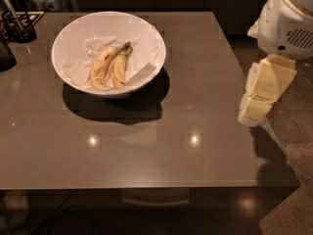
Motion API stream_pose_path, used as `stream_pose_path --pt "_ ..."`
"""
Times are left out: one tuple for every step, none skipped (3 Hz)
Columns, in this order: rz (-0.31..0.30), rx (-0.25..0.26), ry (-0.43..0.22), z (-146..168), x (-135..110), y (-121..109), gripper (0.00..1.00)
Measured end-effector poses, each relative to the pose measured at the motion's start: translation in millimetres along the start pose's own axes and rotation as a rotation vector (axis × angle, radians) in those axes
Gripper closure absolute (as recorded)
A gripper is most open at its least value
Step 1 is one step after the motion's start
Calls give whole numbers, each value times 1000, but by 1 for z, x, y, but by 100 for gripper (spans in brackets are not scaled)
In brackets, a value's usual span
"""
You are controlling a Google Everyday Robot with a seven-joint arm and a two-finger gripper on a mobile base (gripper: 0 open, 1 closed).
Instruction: Pick banana from white bowl
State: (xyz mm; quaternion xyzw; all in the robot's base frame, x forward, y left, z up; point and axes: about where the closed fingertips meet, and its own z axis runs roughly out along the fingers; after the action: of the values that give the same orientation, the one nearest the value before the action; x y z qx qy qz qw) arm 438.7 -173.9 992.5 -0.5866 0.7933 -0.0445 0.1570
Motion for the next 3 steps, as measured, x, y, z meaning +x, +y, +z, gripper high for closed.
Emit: stream_pose_path --pt "-95 -23 28 -8 -63 21 0" --pt "-110 1 11 -10 -66 17 0" --pt "-24 -50 -41 11 -91 2 0"
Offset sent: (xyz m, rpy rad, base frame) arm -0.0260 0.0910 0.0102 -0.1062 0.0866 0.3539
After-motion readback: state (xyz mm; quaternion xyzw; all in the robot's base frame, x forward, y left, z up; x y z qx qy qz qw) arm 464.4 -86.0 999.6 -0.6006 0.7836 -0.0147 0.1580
